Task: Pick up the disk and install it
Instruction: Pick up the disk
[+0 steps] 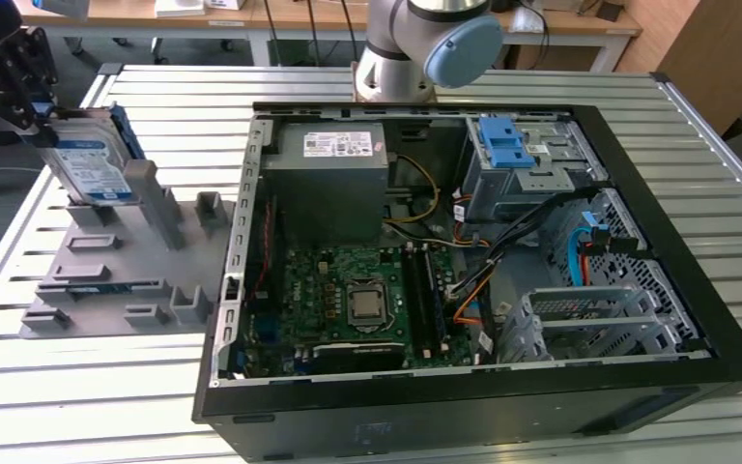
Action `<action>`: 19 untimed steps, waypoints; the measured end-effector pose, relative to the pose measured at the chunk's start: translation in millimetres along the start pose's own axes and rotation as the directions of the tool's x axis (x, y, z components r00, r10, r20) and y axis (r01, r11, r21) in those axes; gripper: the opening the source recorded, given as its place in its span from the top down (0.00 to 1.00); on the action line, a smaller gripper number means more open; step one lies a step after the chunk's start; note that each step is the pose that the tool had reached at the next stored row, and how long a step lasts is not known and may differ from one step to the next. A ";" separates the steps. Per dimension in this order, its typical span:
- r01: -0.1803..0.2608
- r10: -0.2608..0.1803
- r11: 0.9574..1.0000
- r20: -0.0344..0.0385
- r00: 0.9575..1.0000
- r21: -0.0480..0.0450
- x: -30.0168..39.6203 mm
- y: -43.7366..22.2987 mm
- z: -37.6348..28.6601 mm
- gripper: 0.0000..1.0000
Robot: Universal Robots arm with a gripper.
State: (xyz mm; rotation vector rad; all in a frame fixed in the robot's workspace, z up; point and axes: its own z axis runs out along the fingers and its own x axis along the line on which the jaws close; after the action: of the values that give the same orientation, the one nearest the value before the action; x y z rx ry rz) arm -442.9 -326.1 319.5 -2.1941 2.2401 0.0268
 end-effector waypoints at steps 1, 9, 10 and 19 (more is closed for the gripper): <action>0.000 0.000 1.000 0.000 1.000 0.000 0.0 0.0 -0.1 0.64; 0.000 0.000 1.000 0.000 1.000 0.000 0.0 0.0 -2.0 0.64; 0.000 0.000 1.000 0.000 1.000 0.000 0.0 0.0 -2.1 0.64; 0.000 0.000 1.000 0.000 1.000 0.000 -0.1 0.0 -4.5 0.64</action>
State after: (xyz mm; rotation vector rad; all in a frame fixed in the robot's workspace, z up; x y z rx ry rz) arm -442.9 -326.1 324.0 -2.1941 2.2401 0.0268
